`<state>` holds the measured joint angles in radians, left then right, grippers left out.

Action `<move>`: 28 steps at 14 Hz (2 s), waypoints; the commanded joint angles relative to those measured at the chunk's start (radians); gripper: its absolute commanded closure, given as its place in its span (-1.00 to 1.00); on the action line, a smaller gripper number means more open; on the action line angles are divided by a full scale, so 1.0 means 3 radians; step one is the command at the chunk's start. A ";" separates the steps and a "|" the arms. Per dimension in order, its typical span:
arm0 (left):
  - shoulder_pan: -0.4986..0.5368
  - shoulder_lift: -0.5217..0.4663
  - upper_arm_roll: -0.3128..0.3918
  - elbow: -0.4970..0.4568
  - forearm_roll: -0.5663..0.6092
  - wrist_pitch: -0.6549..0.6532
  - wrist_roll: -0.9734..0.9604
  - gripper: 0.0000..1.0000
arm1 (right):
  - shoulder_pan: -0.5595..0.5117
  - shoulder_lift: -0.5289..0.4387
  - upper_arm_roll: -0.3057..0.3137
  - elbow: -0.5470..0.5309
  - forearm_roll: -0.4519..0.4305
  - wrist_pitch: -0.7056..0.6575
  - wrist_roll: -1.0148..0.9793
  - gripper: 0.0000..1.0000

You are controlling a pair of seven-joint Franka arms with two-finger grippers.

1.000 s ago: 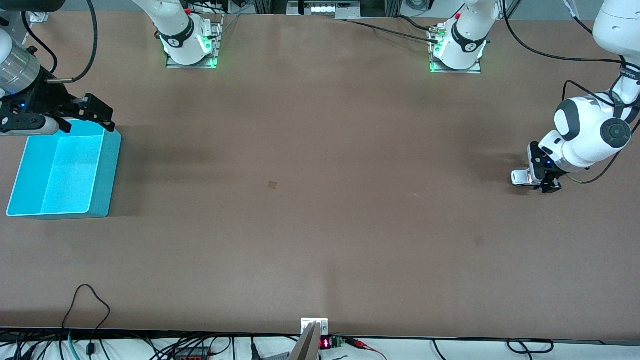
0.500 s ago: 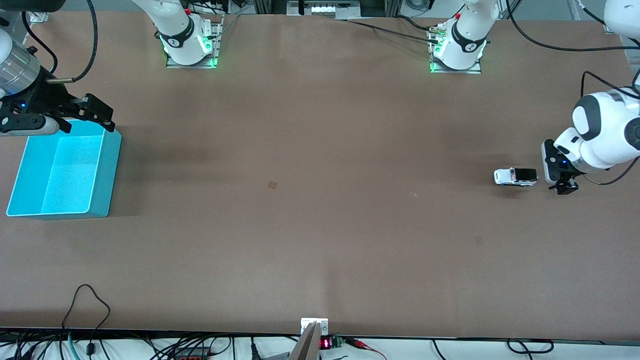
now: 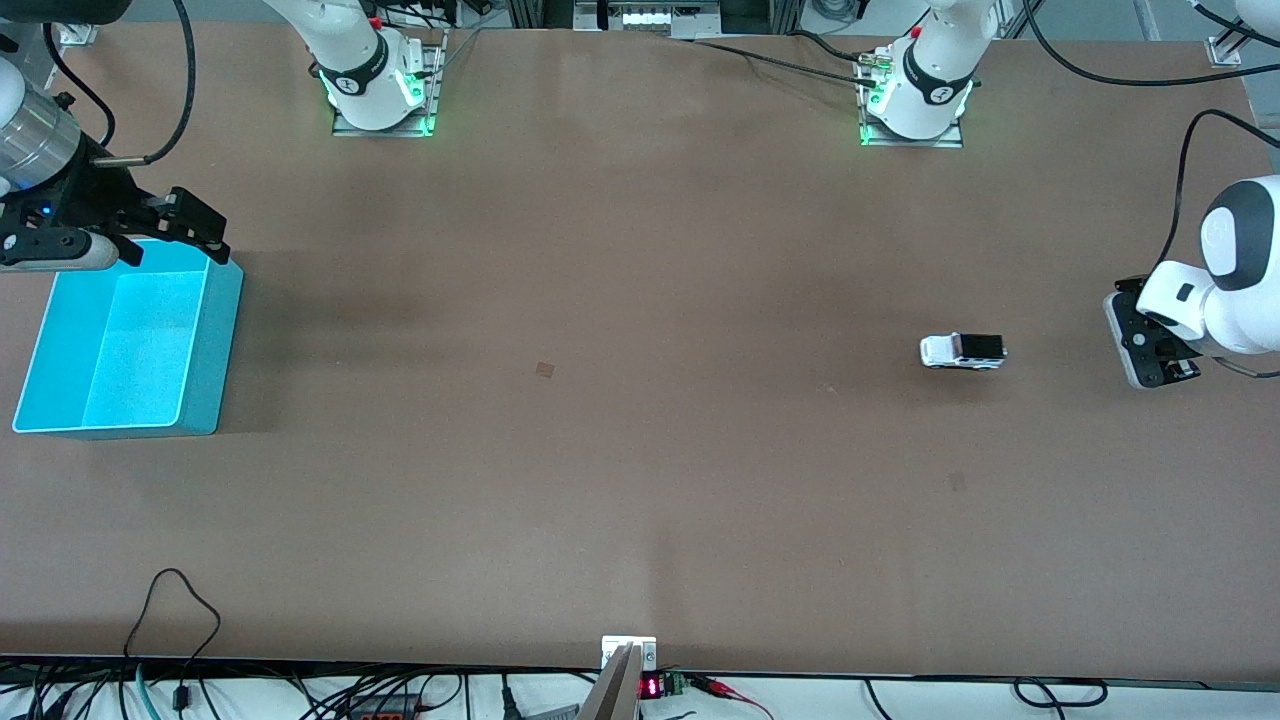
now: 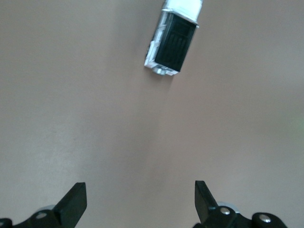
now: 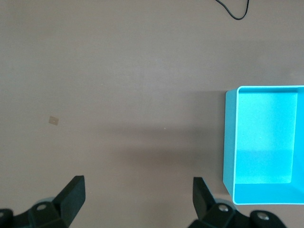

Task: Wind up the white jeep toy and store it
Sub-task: 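Open the left gripper, releasing the jeep, and raise the left arm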

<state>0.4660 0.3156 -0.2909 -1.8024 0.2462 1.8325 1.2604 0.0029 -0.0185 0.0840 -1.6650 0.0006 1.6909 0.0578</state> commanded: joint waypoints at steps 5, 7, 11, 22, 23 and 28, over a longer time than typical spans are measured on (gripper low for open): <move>0.0006 0.0042 -0.0875 0.0817 -0.0028 -0.1045 -0.2316 -1.00 | -0.0020 0.0031 0.0016 0.0068 0.0054 -0.0032 -0.0029 -1.00; 0.0001 0.0032 -0.0998 0.0986 -0.0155 -0.1143 -0.2880 -1.00 | -0.0020 0.0031 0.0016 0.0068 0.0054 -0.0032 -0.0029 -1.00; -0.0717 -0.0401 -0.0367 0.0982 -0.0370 -0.1108 -0.4013 -1.00 | -0.0020 0.0031 0.0016 0.0068 0.0054 -0.0032 -0.0024 -1.00; -0.1804 -0.1077 0.1087 0.0307 -0.0647 -0.0156 -0.4345 -1.00 | -0.0020 0.0031 0.0016 0.0068 0.0054 -0.0037 -0.0034 -1.00; -0.1799 -0.1083 0.1072 0.0307 -0.0642 -0.0253 -0.4324 -1.00 | -0.0025 0.0031 0.0016 0.0068 0.0059 -0.0037 -0.0034 -1.00; -0.1788 -0.1062 0.1067 0.0424 -0.0652 -0.0520 -0.4314 -1.00 | -0.0020 0.0031 0.0016 0.0068 0.0054 -0.0037 -0.0034 -1.00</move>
<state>-0.0546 0.0126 0.0141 -1.6796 0.0614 1.6987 -0.0512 0.0029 -0.0183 0.0841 -1.6649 0.0006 1.6909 0.0578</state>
